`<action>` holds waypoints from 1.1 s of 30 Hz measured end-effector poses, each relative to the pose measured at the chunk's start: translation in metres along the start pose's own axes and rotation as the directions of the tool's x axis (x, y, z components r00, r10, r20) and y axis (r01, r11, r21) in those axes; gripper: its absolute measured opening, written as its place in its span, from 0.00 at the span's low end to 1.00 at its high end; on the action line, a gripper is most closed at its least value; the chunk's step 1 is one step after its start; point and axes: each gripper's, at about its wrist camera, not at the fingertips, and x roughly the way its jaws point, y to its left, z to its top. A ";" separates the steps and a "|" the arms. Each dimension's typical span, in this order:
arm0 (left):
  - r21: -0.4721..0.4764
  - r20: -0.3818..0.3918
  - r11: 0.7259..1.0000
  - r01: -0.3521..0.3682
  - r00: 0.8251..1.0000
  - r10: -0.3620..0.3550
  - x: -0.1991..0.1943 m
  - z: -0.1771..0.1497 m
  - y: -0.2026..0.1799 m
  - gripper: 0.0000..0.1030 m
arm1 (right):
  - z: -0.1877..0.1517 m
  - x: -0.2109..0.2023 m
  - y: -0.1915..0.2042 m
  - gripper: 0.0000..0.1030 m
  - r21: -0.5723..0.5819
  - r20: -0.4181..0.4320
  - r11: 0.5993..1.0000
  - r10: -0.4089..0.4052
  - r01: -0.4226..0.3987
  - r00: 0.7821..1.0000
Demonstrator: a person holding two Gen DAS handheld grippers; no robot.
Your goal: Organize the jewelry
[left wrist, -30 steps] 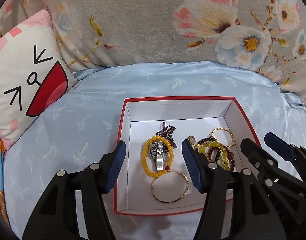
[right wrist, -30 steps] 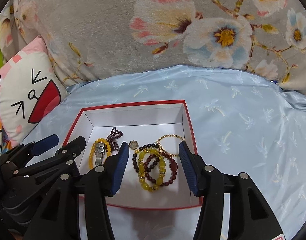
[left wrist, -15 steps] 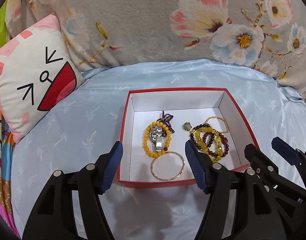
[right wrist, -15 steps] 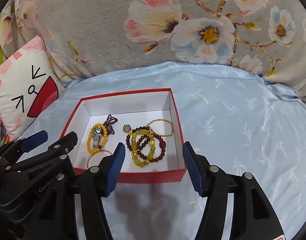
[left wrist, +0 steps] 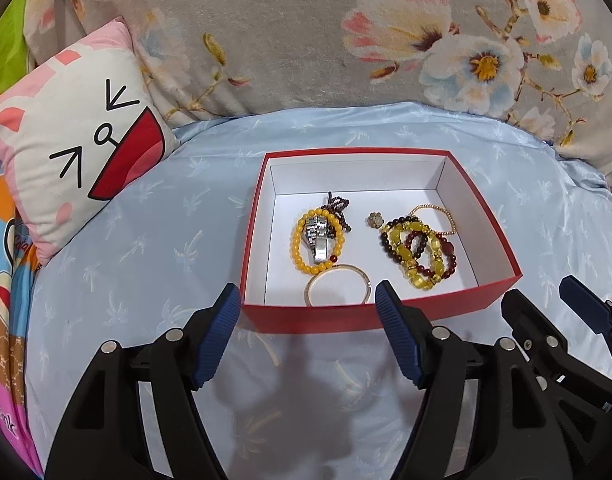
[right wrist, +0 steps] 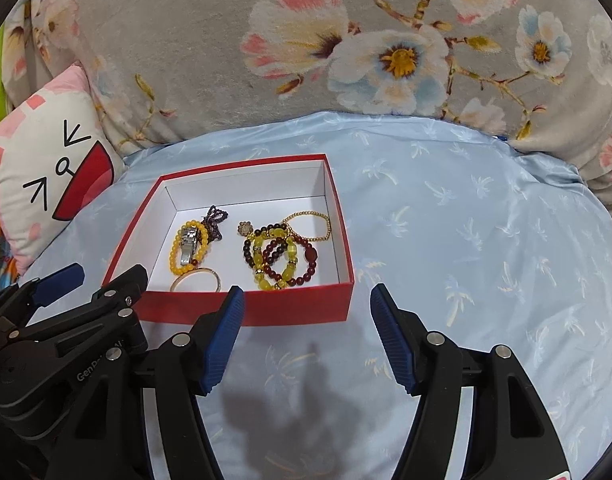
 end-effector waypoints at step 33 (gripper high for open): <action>-0.037 0.009 0.999 -0.038 0.999 0.038 -0.012 -0.021 0.007 0.69 | -0.014 -0.018 0.003 0.69 -0.005 0.018 1.000 -0.028 0.028 0.999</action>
